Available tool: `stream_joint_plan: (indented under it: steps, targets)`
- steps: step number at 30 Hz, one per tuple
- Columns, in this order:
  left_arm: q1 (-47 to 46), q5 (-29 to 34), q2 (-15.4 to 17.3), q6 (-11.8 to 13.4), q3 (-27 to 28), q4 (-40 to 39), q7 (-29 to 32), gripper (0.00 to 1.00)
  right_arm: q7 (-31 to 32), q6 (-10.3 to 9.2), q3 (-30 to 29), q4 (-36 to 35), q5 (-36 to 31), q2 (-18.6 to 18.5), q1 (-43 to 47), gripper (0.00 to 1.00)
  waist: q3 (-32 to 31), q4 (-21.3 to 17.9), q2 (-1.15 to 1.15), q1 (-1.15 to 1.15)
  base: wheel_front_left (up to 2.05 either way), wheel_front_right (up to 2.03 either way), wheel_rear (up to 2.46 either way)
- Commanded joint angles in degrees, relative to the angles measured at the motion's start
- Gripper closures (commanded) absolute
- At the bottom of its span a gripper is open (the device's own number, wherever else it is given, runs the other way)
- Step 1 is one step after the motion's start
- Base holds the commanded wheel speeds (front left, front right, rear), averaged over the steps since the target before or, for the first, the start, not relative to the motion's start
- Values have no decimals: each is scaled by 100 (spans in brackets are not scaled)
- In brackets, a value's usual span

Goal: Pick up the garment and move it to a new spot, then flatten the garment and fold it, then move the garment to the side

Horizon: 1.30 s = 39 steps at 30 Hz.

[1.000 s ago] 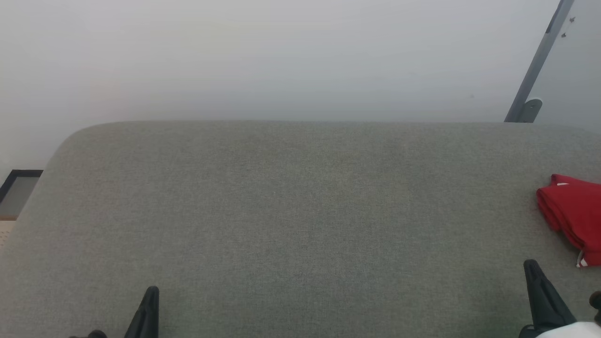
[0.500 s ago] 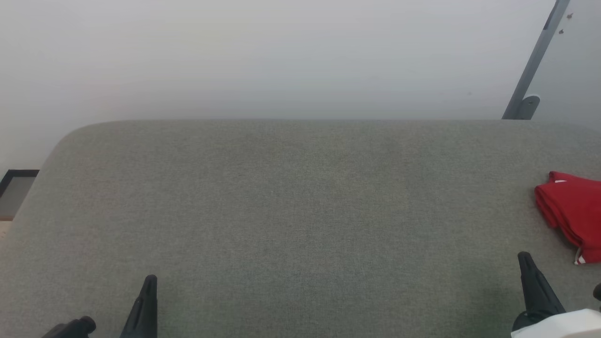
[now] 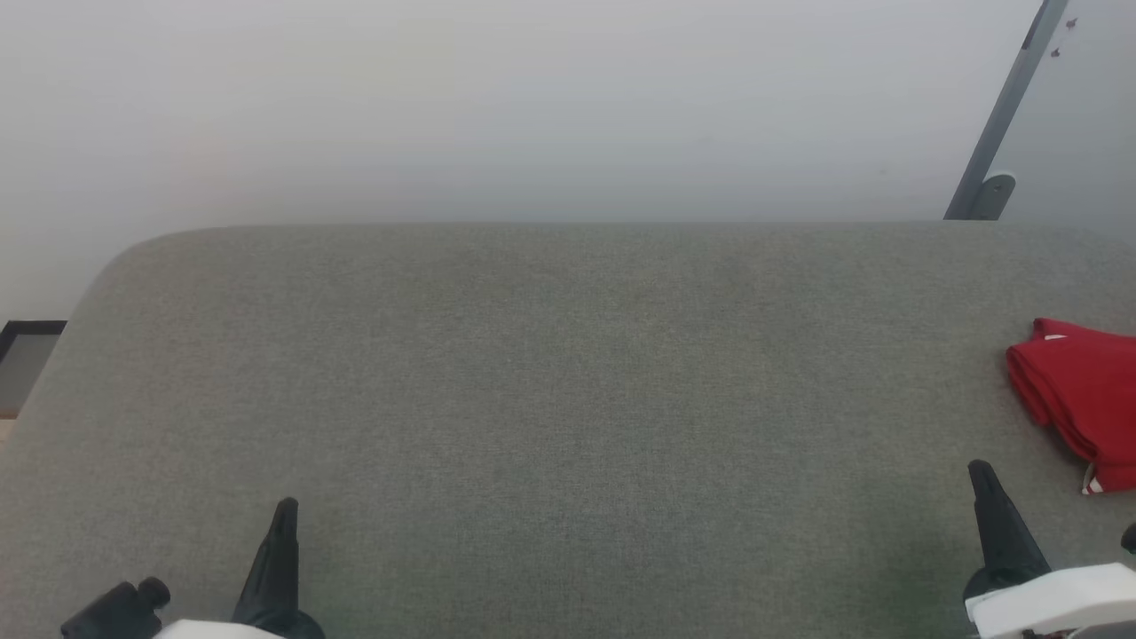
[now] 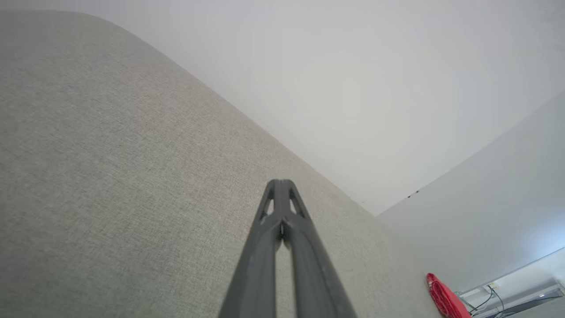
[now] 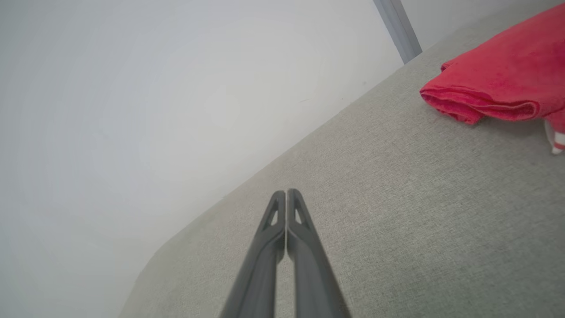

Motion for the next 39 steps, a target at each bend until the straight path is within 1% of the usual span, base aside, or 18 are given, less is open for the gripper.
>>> stream_joint_plan:
  steps: [1,21,39]
  targets:
    - [-153,-118,31,-5,34,-45,25,100,26,3,-29,-43,124,-6,-143,100,1,-2,0,0,0,0,0]
    - [-508,-1420,-82,-7,99,170,394,100,283,2,-41,180,1344,157,-445,100,53,-66,0,0,0,0,0]
    - [-788,-2369,-166,-9,158,335,675,100,477,2,-50,353,2255,280,-669,100,100,-124,0,0,0,0,0]
